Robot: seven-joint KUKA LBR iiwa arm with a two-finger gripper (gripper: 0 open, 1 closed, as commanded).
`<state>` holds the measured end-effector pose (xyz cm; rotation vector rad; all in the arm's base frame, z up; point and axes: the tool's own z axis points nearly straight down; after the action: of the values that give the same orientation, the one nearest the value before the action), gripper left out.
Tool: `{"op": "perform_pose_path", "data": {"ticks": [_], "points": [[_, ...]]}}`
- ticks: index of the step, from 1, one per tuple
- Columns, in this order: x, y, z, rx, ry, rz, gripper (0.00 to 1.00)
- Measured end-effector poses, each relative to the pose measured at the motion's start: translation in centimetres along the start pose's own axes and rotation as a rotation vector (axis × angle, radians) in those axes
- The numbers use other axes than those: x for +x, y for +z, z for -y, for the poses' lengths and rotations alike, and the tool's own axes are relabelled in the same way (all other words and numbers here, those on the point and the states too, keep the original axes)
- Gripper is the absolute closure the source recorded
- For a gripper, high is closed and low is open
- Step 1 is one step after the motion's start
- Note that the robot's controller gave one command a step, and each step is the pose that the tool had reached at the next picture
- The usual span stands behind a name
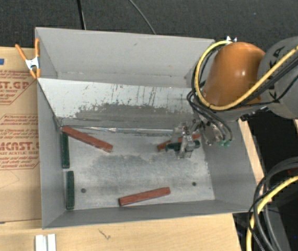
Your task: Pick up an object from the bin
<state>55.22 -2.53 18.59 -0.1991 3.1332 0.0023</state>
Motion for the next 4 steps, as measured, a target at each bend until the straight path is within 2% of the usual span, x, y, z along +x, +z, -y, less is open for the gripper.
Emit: {"op": "perform_pose_path", "data": {"ticks": [4], "points": [[0.0, 0.0, 0.0, 0.0, 0.0, 0.0, 1.0]]}}
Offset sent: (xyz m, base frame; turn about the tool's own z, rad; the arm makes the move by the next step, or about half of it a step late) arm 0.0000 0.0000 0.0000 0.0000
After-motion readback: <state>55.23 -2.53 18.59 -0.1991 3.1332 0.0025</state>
